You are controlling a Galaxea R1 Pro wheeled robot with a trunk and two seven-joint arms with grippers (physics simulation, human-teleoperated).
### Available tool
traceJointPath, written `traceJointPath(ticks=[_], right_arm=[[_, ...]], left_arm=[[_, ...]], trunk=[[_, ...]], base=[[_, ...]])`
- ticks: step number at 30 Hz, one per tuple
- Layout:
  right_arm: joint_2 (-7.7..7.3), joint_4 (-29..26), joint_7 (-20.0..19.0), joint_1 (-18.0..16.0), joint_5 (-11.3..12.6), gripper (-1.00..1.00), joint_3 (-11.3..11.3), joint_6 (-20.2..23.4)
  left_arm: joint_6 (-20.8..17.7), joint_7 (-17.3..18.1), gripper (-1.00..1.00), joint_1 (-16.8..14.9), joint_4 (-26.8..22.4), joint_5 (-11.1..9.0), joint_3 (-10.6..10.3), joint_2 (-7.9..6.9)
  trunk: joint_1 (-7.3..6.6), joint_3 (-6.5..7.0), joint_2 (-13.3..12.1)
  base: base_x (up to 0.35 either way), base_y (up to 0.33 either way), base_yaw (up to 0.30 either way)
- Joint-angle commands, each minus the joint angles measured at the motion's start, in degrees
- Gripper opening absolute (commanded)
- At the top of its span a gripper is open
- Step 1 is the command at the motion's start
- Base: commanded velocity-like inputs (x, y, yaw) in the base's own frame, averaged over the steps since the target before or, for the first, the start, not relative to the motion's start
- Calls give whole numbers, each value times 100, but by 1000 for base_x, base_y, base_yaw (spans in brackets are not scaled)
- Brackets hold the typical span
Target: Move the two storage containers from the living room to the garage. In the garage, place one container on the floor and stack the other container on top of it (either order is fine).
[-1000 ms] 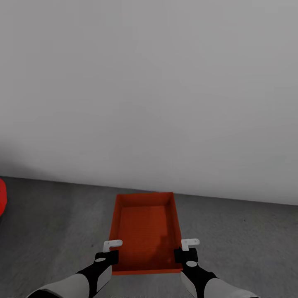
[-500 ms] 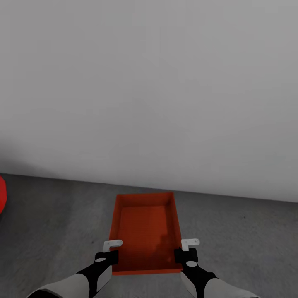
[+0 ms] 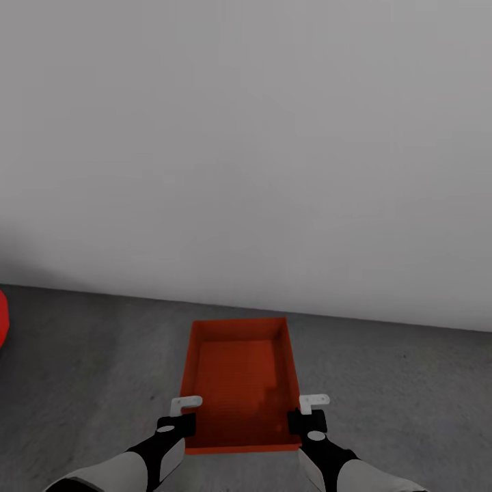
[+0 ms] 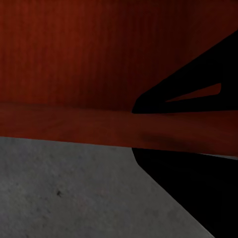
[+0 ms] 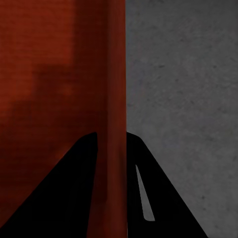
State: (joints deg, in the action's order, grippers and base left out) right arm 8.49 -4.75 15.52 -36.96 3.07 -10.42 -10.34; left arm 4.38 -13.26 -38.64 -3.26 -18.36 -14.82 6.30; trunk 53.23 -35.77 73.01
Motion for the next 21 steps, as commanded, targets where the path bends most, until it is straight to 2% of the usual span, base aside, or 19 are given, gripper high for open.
traceJointPath(ticks=[1,19,21], right_arm=[[3,9,-102,-9,291,-100,383,6],[3,9,-102,-8,291,-100,383,6],[3,9,-102,-8,291,-100,383,6]], left_arm=[[344,-133,-100,-3,-8,14,149,-23],[344,-133,-100,-3,-8,16,149,-23],[344,-133,-100,-3,-8,16,150,-23]], trunk=[[22,-23,45],[418,-349,766],[418,-362,766]], base=[[0,0,0],[0,0,0],[0,0,0]])
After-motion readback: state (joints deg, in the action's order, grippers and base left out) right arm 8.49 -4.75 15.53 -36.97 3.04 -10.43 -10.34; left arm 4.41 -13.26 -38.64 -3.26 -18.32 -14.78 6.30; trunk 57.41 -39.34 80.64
